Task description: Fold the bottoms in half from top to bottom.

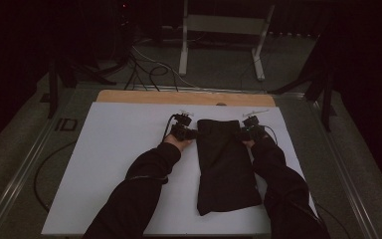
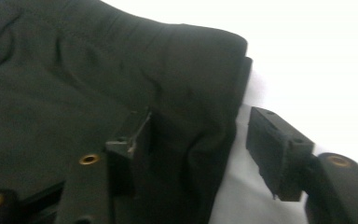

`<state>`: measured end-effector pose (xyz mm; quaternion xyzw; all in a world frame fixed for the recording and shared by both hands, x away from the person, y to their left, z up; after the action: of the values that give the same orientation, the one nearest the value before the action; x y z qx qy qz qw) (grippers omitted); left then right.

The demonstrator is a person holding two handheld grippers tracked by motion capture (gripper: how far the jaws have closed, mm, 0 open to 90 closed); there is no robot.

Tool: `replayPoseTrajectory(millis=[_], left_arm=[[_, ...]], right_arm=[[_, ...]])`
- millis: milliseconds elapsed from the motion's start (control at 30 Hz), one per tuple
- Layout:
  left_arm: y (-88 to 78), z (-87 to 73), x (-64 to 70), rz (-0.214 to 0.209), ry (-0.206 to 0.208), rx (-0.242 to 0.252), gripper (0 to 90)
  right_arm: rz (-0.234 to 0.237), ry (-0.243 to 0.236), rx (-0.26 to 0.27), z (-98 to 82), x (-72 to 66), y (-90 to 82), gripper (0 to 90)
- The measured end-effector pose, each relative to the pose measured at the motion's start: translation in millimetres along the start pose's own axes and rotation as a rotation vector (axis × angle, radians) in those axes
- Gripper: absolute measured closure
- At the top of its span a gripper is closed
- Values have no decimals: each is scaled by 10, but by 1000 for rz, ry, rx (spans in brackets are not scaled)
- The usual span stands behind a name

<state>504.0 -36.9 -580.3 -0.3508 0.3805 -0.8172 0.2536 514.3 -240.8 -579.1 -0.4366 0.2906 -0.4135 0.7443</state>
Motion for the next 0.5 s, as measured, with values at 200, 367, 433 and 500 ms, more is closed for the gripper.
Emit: replayPoseTrajectory(millis=[200,367,433,500], left_arm=[[-7,7,36,12,21,7,814],[-7,4,37,15,21,4,821],[-8,1,36,13,17,2,822],[-9,-1,37,17,19,0,823]], right_arm=[[19,-40,-7,0,-73,-7,541],[52,-51,-12,-4,-100,-16,667],[45,-69,-15,-2,-118,-16,702],[35,-85,-18,2,-144,-19,738]])
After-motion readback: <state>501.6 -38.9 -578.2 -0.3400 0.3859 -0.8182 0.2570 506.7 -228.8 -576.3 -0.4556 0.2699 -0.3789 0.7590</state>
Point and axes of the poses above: each handheld gripper's, and its own axes: y roughly forward along the jaws, z roughly out of its top, x roughly to its right, the point moved 8 cm from there along y, roughly forward along the jaws, and after that the axes turned 14 degrees about -x, right-handed, at the moved point
